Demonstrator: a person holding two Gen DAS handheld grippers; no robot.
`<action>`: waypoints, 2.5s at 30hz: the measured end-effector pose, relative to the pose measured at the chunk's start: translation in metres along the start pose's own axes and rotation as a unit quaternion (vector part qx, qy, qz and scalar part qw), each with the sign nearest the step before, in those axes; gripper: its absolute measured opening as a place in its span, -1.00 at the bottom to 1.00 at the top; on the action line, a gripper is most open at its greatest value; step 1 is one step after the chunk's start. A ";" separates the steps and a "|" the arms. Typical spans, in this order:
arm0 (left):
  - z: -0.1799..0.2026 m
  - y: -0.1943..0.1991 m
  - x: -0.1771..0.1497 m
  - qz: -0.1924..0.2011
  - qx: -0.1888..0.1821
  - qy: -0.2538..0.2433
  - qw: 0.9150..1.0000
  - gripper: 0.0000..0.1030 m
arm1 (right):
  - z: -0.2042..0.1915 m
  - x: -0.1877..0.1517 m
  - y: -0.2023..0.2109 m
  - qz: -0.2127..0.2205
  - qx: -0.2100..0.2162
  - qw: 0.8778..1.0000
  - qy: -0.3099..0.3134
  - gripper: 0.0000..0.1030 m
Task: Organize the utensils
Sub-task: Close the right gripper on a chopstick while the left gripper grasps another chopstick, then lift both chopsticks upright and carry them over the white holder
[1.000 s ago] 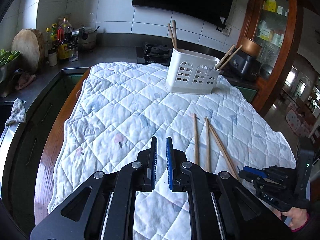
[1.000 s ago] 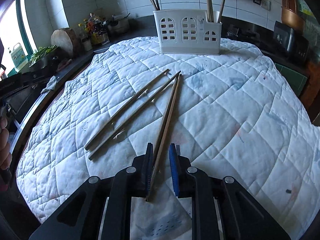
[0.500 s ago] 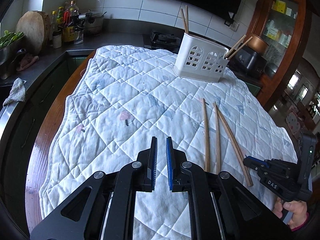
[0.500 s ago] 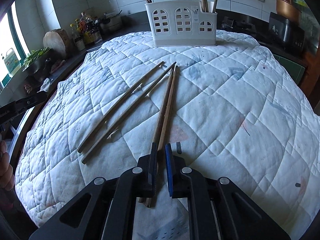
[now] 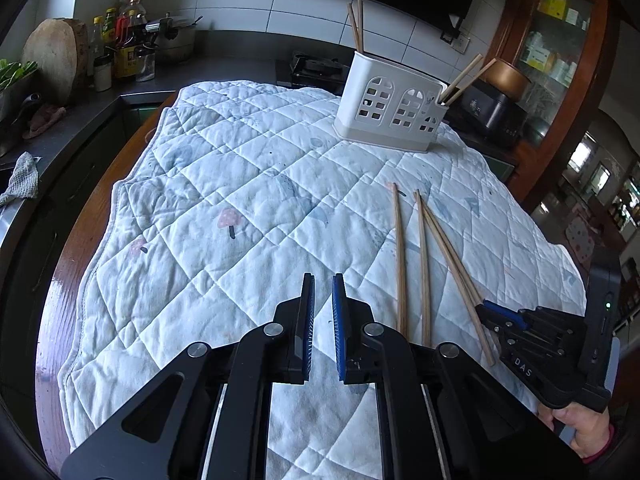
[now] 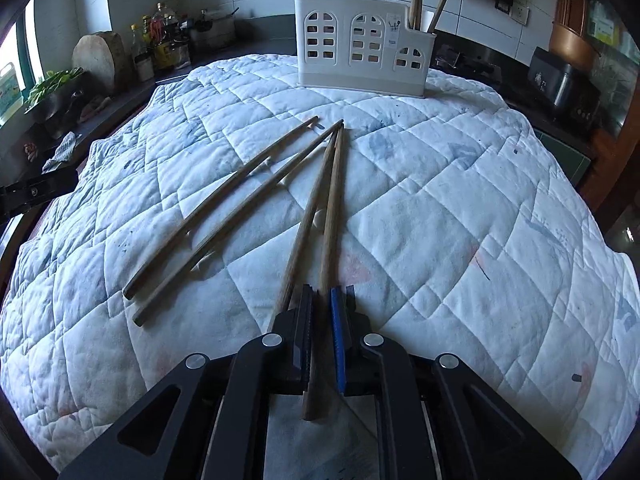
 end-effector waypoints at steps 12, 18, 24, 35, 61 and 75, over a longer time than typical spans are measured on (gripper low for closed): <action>0.033 -0.037 -0.023 -0.064 -0.048 -0.015 0.997 -0.82 | 0.019 -0.011 0.017 0.025 0.024 0.999 -0.034 -0.87; 0.054 -0.059 -0.029 -0.082 -0.044 -0.034 0.995 -0.82 | 0.026 -0.013 0.036 0.048 0.009 0.999 -0.023 -0.87; 0.057 -0.070 -0.027 -0.080 -0.029 -0.035 0.996 -0.82 | 0.032 -0.014 0.048 0.065 0.011 0.998 -0.020 -0.87; 0.055 -0.082 -0.027 -0.087 -0.028 -0.028 0.995 -0.82 | 0.033 -0.016 0.045 0.065 0.021 0.997 -0.025 -0.87; 0.072 -0.032 0.001 -0.012 -0.039 -0.056 0.998 -0.88 | 0.044 0.009 0.088 0.123 -0.008 0.992 0.002 -0.87; 0.087 -0.016 0.053 0.009 -0.065 -0.082 0.994 -0.88 | 0.080 0.088 0.112 0.148 0.032 0.988 0.023 -0.87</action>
Point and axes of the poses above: each gripper's, at about its wrist camera, not at the fingertips, and y roughly against the way its jaws point, z to its right, x to its top, the point moved 1 cm from there along -y, roughly the way its jaws point, and after that the axes turned 13 degrees about y, right-handed, at the moved point
